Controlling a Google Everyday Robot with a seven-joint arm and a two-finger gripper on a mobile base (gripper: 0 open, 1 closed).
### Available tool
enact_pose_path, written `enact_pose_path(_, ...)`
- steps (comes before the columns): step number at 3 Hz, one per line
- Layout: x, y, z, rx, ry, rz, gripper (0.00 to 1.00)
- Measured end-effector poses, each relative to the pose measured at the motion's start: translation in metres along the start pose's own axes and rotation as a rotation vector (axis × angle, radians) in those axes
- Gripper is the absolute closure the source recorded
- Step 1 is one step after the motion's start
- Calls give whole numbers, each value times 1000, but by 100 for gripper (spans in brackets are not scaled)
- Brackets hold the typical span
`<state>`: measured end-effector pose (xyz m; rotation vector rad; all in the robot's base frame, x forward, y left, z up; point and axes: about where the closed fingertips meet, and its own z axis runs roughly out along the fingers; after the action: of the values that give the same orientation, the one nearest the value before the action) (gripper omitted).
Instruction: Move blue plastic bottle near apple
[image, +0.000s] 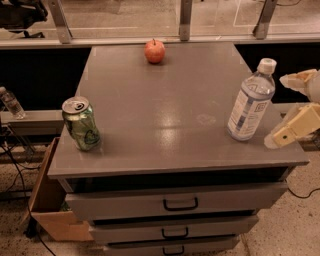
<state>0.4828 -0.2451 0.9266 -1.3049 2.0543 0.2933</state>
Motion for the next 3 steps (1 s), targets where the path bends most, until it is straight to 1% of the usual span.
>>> enact_pose_path(1, -9, -4, 14, 4, -152, 24, 0)
enact_pose_path(2, -19, -7, 30, 1, -283, 47, 0)
enact_pose_path(3, -30, -10, 48, -17, -393, 80, 16)
